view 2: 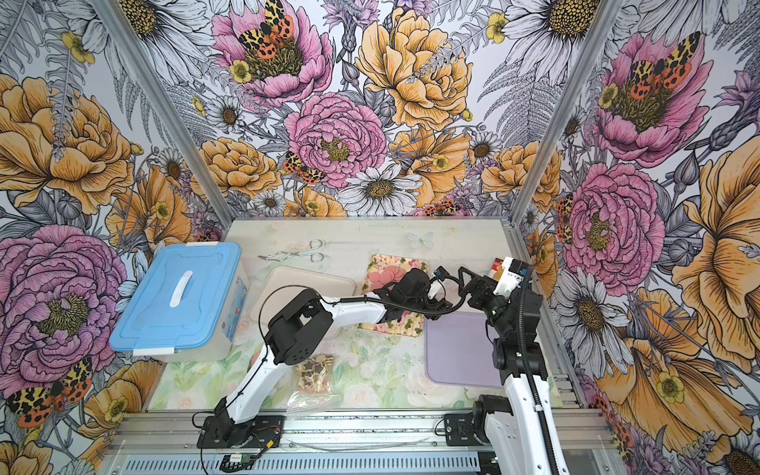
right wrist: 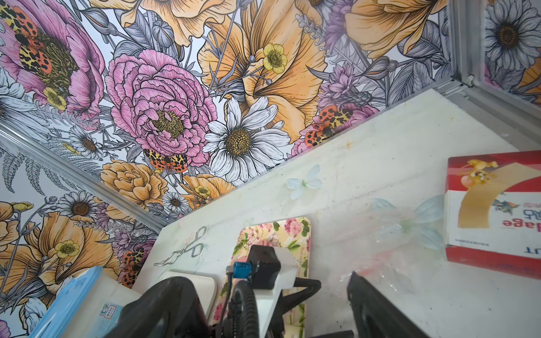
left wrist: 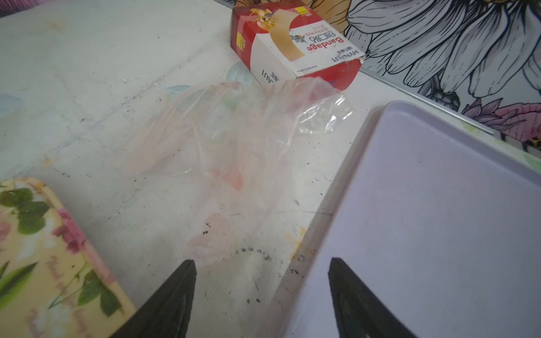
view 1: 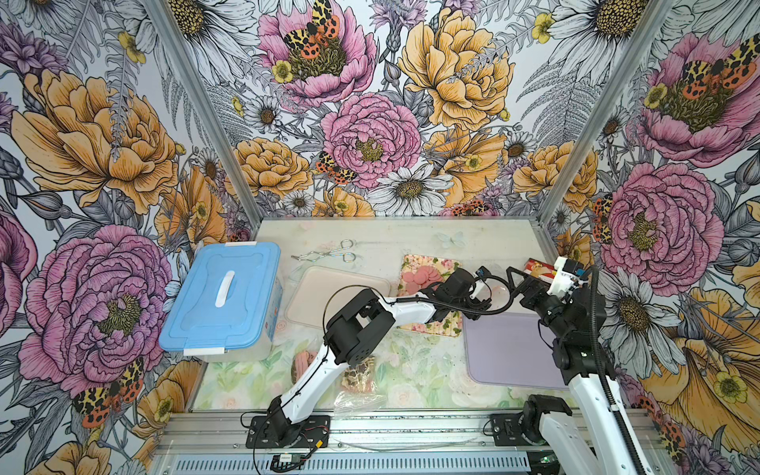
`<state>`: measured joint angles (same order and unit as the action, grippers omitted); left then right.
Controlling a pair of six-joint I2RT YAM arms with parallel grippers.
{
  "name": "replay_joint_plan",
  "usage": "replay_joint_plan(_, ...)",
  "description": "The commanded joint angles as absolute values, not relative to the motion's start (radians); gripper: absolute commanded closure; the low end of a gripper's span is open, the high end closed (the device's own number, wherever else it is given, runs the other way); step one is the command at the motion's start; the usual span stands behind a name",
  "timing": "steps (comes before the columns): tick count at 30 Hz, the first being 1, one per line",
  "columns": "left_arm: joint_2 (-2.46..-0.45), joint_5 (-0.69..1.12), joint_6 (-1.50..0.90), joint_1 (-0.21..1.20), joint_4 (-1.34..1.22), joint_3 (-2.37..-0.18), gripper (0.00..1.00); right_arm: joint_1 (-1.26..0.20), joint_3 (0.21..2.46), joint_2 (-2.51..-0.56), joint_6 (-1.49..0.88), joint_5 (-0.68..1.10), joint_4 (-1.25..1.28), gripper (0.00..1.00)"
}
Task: Pour cookies out of the ziploc bag
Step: Place the ziploc bag at the center of the board.
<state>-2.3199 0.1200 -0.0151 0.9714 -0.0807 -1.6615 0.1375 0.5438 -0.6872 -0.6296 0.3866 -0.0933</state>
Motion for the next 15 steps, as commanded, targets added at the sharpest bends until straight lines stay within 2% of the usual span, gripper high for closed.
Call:
replay_joint_plan(1, -2.211, 0.101, 0.016, 0.968, -0.163, -1.59, 0.25, 0.149, 0.544, -0.752, -0.647, 0.378, -0.09, 0.09)
replay_joint_plan(4, -2.134, 0.067, 0.009, 0.969, -0.159, -1.519, 0.21, 0.152, 0.552, -0.83, -0.663, 0.393, -0.091, 0.1)
replay_joint_plan(6, -2.078, 0.011, -0.008, 0.97, -0.142, -1.46, 0.06, 0.152, 0.555, -0.877, -0.663, 0.406, -0.089, 0.1)
replay_joint_plan(7, -2.05, -0.002, -0.019, 0.969, -0.139, -1.43, 0.01, 0.151, 0.555, -0.897, -0.664, 0.407, -0.089, 0.1)
replay_joint_plan(15, -1.745, -0.14, -0.139, 0.979, -0.044, -1.165, 0.01, 0.121, 0.533, -1.119, -0.722, 0.408, 0.046, 0.15)
